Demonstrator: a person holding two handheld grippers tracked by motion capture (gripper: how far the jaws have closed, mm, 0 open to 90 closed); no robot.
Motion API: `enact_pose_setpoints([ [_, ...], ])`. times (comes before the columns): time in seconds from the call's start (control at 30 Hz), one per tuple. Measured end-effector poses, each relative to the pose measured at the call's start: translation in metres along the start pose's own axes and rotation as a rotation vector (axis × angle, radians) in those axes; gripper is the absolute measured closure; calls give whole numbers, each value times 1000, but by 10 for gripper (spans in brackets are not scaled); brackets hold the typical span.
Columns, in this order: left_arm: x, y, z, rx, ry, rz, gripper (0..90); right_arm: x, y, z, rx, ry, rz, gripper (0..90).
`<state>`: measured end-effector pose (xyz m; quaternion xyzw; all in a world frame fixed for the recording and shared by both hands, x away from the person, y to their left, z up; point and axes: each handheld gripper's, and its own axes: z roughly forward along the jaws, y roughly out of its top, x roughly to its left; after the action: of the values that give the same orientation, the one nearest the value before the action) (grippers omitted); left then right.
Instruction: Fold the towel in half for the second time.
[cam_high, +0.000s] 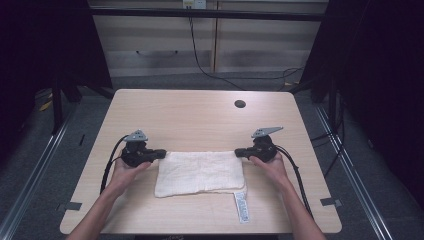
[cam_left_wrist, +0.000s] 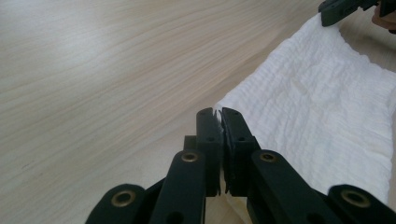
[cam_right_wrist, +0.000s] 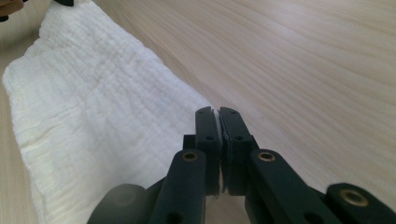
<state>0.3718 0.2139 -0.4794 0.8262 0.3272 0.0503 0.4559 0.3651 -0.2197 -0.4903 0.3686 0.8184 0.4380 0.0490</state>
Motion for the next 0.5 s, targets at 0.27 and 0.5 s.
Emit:
enact_pose_setpoints([
  [0.27,4,-3,3,-20,0,-28,870,8,4,-6,-44,1,-34,878],
  [0.5,4,-3,6,-20,5,-39,870,24,10,-24,-74,3,-94,878],
])
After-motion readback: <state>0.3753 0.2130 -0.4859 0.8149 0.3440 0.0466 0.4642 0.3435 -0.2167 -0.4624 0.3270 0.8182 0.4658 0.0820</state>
